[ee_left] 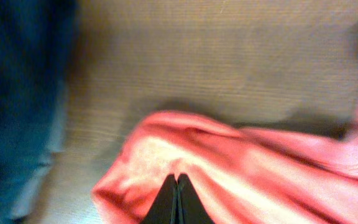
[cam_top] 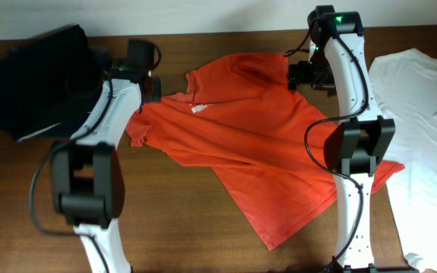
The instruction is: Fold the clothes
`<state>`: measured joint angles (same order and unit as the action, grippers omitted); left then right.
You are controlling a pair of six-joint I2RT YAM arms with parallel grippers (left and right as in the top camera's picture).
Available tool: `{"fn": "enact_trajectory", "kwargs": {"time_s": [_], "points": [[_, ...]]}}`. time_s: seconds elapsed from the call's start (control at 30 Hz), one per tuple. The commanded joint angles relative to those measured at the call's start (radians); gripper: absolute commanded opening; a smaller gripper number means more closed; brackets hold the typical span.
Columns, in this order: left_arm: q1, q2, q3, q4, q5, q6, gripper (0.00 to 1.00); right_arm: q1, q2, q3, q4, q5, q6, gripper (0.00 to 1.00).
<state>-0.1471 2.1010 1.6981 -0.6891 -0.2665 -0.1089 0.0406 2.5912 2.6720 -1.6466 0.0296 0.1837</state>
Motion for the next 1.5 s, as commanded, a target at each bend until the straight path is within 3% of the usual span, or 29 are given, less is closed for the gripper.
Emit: {"fn": "enact_trajectory", "kwargs": {"time_s": [0.0,0.07,0.13,0.17,0.33,0.4,0.5,0.6,0.63,0.83,0.93,1.1,1.17,1.33,1.47], "points": [[-0.053,-0.255,0.055,-0.218,-0.033,-0.163,0.01,-0.003,-0.01,-0.003,-0.002,0.012,0.005,0.98],[-0.076,-0.247,0.026,-0.378,-0.029,-0.243,0.06,-0.003,-0.01,-0.003,-0.002,0.012,0.005,0.98],[-0.08,-0.201,-0.075,-0.34,-0.029,-0.243,0.53,-0.003,-0.01,-0.003,-0.002,0.012,0.005,0.98],[-0.08,-0.17,-0.122,-0.301,-0.029,-0.243,0.64,-0.003,-0.01,-0.003,-0.002,0.012,0.005,0.98],[-0.09,-0.029,-0.151,-0.202,-0.031,-0.243,0.64,-0.003,-0.01,-0.003,-0.002,0.012,0.005,0.98],[-0.09,-0.005,-0.151,-0.166,-0.071,-0.243,0.55,-0.003,-0.01,-0.003,-0.002,0.012,0.005,0.98],[-0.09,0.044,-0.151,-0.134,-0.09,-0.243,0.54,-0.003,-0.01,-0.003,-0.002,0.012,0.005,0.98],[-0.09,0.048,-0.151,-0.141,-0.223,-0.242,0.29,-0.003,-0.01,-0.003,-0.002,0.012,0.005,0.98],[-0.09,0.047,-0.151,-0.145,-0.251,-0.242,0.02,-0.003,-0.01,-0.003,-0.002,0.012,0.005,0.98],[-0.063,-0.028,-0.059,-0.285,-0.509,-0.243,0.01,-0.003,-0.01,-0.003,-0.002,0.012,0.005,0.98],[-0.05,-0.056,-0.059,-0.42,-0.509,-0.332,0.01,-0.003,-0.01,-0.003,-0.002,0.012,0.005,0.98],[-0.034,-0.066,-0.059,-0.513,-0.499,-0.4,0.01,-0.003,-0.01,-0.003,-0.002,0.012,0.005,0.98],[-0.026,-0.097,-0.059,-0.548,-0.39,-0.402,0.01,-0.003,-0.01,-0.003,-0.002,0.012,0.005,0.98],[-0.027,-0.287,-0.059,-0.564,-0.323,-0.422,0.01,-0.003,-0.01,-0.003,-0.002,0.012,0.005,0.98],[-0.009,-0.272,-0.109,-0.517,-0.298,-0.422,0.01,-0.003,-0.01,-0.003,-0.002,0.012,0.005,0.99]]}}
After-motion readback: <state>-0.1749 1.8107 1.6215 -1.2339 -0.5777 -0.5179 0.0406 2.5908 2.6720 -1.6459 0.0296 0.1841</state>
